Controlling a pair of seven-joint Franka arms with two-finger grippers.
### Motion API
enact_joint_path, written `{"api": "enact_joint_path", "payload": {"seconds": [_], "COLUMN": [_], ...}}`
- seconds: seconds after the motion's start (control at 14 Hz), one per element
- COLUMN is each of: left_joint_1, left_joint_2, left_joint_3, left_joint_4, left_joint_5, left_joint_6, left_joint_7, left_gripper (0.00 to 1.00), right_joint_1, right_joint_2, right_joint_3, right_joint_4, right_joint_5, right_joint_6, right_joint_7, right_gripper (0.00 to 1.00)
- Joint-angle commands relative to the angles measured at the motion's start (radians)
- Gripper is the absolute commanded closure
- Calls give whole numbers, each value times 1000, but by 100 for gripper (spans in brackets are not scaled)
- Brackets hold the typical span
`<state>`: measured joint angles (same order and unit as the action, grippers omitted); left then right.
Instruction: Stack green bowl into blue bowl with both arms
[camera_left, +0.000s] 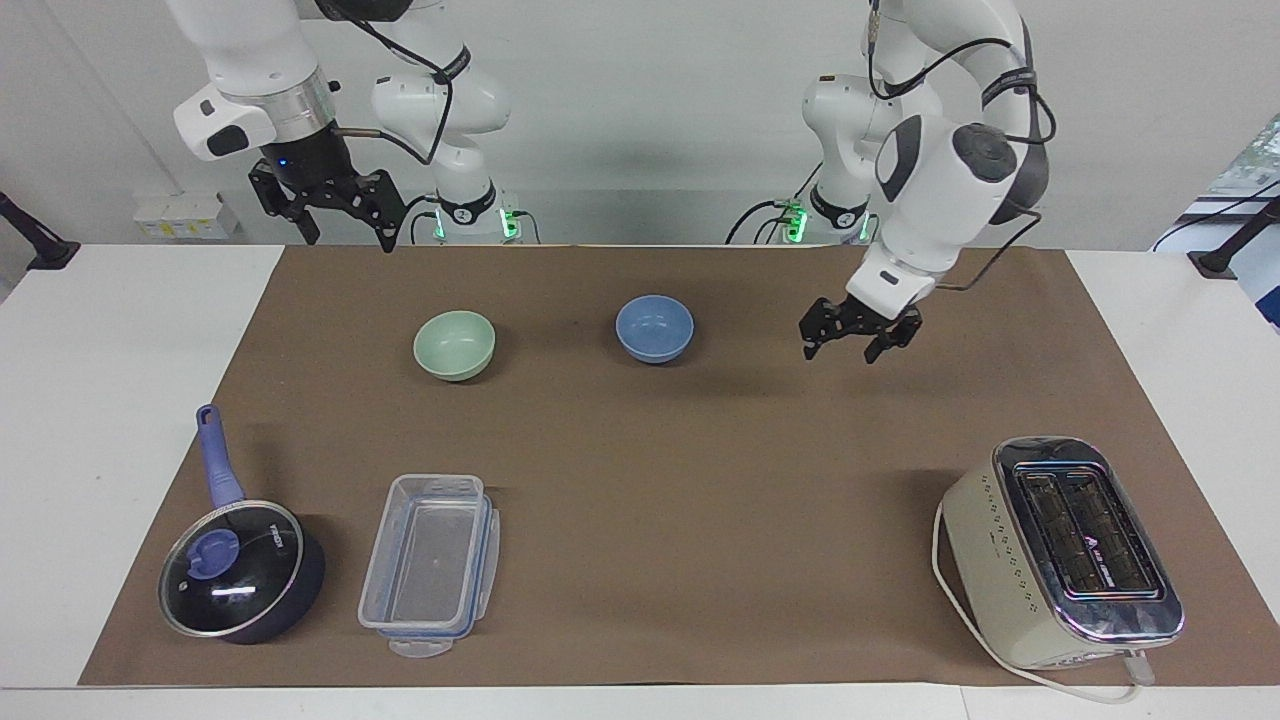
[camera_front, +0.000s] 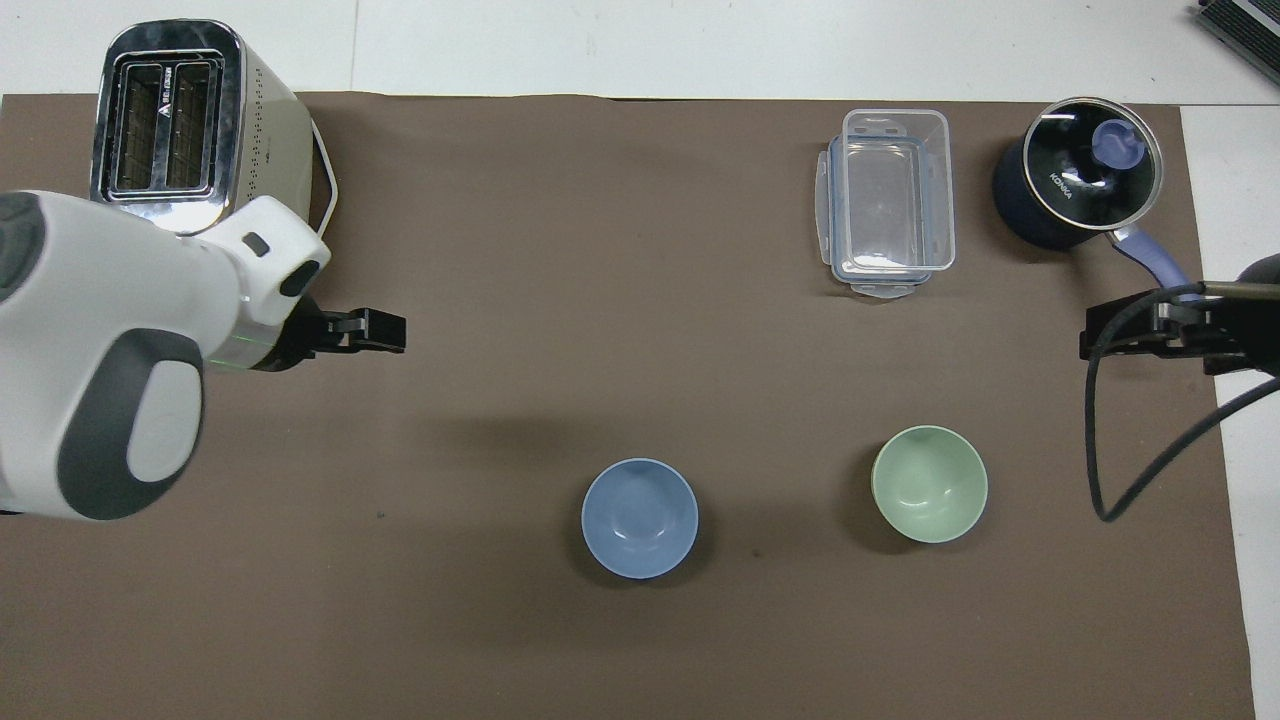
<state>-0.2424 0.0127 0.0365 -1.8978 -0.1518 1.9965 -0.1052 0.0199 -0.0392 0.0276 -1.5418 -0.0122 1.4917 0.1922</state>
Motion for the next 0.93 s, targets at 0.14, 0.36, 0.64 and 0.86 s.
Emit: {"api": "enact_joint_path", "payload": {"seconds": [0.14, 0.36, 0.64, 0.86], "left_joint_1": [115, 166, 199, 224], "left_joint_2": [0, 1, 15, 1], "left_joint_3": [-10, -10, -10, -10], "left_joint_4": [117, 207, 337, 345], "left_joint_5": [110, 118, 120, 118], "left_joint_6": [-159, -232, -362, -378], "left_joint_7": [142, 165, 167, 165], "left_gripper": [0, 0, 0, 0], "right_joint_1": [-8, -8, -8, -9], "right_joint_2": [-2, -2, -2, -17], "right_joint_3": [-2, -2, -2, -2], "right_joint_4": [5, 3, 2, -24], "right_joint_5": [6, 6, 6, 8], "right_joint_6": [-4, -4, 4, 18], "right_joint_7": [-27, -27, -27, -30], "right_gripper": [0, 0, 0, 0]}}
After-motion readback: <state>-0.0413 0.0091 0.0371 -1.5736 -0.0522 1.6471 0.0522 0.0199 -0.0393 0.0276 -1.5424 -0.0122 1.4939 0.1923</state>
